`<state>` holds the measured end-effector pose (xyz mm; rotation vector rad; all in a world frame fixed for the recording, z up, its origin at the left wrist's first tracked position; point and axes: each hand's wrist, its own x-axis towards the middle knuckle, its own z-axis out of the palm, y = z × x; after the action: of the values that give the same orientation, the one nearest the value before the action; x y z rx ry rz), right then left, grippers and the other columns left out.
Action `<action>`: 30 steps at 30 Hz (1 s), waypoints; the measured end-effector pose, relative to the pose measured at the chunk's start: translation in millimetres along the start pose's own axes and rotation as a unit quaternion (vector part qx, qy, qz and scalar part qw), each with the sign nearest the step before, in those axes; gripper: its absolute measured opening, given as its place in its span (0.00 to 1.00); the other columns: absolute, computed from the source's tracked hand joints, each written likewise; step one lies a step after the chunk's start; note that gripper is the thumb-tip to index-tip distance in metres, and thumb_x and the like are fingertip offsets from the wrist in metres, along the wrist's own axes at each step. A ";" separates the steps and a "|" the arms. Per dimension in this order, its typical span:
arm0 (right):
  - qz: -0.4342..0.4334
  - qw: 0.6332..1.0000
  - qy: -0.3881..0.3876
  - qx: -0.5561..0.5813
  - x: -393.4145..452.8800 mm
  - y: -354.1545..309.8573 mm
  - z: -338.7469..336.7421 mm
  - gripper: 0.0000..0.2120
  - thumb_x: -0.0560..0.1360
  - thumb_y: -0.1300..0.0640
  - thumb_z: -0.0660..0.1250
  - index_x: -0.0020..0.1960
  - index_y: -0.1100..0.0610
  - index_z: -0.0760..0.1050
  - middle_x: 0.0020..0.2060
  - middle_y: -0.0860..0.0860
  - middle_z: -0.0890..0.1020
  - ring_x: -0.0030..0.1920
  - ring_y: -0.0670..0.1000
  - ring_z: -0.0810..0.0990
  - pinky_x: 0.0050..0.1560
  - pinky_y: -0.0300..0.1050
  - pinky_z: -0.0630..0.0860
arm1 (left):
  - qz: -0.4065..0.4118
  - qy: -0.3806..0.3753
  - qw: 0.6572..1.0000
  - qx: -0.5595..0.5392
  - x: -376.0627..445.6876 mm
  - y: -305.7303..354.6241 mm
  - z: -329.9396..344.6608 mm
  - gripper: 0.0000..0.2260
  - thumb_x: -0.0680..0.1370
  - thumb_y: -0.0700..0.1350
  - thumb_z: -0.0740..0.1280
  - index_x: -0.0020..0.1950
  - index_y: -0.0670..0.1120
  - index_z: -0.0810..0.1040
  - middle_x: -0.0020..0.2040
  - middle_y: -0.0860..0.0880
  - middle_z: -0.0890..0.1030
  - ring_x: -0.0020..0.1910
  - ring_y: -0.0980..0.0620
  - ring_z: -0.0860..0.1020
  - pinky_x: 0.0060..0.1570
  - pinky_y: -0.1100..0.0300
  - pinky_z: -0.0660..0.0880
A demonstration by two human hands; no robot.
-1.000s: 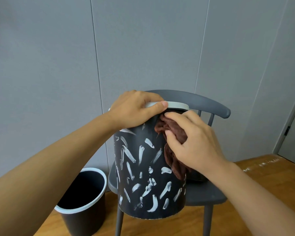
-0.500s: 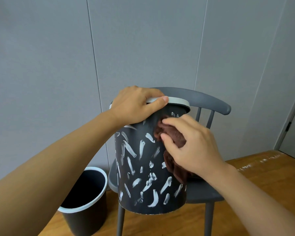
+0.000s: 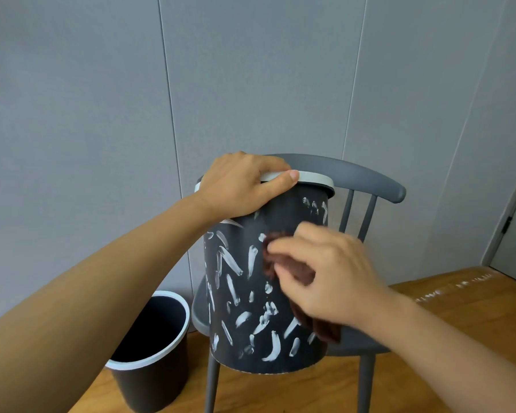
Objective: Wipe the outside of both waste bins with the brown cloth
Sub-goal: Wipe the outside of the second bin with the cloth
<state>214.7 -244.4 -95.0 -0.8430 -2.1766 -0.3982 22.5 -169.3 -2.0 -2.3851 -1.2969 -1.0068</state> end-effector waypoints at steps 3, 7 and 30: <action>-0.028 0.998 -0.061 0.003 -15.9 -5.1 0.5 0.10 0.77 0.46 0.68 0.56 0.46 0.84 0.40 0.43 0.77 0.37 0.46 0.75 0.33 0.48 0.77 | 0.003 0.004 1.000 -0.001 -1.3 -1.3 0.2 0.18 0.80 0.68 0.55 0.52 0.61 0.80 0.32 0.53 0.79 0.35 0.50 0.75 0.38 0.55 0.71; 0.019 0.999 0.031 -0.008 9.1 5.3 -6.1 0.12 0.79 0.47 0.66 0.59 0.46 0.84 0.41 0.43 0.78 0.37 0.46 0.77 0.34 0.47 0.78 | 0.009 0.004 1.000 0.002 0.2 1.8 1.1 0.18 0.80 0.67 0.56 0.52 0.60 0.81 0.33 0.52 0.79 0.35 0.49 0.75 0.37 0.55 0.71; 0.001 0.999 -0.031 0.010 -8.4 2.7 -0.8 0.12 0.79 0.46 0.66 0.58 0.45 0.84 0.40 0.42 0.76 0.36 0.44 0.74 0.33 0.44 0.77 | 0.011 0.008 1.000 -0.001 6.1 -11.1 4.9 0.17 0.81 0.67 0.56 0.52 0.60 0.80 0.34 0.53 0.79 0.37 0.49 0.75 0.39 0.55 0.71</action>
<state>221.1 -246.5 -100.7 -0.8558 -2.2324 -0.3535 17.9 -156.5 -2.7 -2.3827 -1.2621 -1.0195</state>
